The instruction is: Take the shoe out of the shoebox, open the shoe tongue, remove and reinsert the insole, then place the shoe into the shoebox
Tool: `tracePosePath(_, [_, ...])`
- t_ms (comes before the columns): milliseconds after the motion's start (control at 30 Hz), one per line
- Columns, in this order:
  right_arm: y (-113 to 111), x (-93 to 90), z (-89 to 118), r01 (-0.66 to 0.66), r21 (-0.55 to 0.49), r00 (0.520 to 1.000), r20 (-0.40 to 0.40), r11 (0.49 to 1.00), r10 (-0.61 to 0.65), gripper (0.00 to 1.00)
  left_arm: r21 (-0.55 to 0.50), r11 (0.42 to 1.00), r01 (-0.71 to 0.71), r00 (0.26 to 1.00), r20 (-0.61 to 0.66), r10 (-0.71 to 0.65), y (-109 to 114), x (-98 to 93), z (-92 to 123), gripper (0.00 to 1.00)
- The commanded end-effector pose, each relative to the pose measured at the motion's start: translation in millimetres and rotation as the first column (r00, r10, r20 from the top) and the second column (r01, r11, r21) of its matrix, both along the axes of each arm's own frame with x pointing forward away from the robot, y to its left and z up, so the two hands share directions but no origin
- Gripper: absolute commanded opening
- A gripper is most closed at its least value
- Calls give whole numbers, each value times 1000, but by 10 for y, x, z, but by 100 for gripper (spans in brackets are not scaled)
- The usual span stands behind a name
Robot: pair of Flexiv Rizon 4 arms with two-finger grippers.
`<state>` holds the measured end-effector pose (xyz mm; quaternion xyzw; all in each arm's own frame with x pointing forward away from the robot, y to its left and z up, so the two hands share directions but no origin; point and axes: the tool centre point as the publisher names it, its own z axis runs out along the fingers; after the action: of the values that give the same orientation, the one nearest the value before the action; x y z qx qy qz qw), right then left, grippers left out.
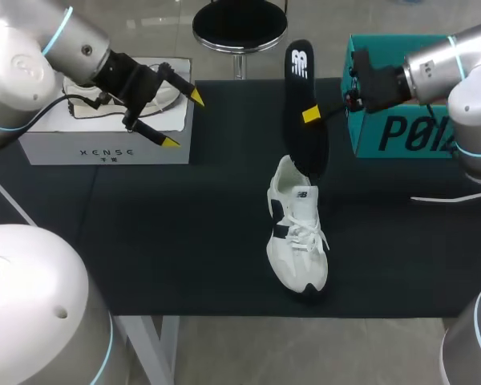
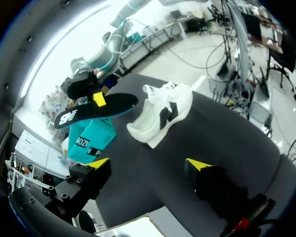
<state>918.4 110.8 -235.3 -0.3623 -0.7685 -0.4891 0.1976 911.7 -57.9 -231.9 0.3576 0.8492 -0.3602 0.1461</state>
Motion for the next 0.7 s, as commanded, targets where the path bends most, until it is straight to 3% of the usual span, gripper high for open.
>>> tracePosePath(33, [61, -69, -81, 27, -5, 1000, 8, 1000, -27, 0, 4, 1000, -1, 1000, 1, 1, -3, 0, 2, 100])
tracePosePath(700, [277, -186, -386, 48, -25, 999, 1, 999, -48, 0, 4, 1000, -1, 1000, 1, 1, -3, 0, 2, 100])
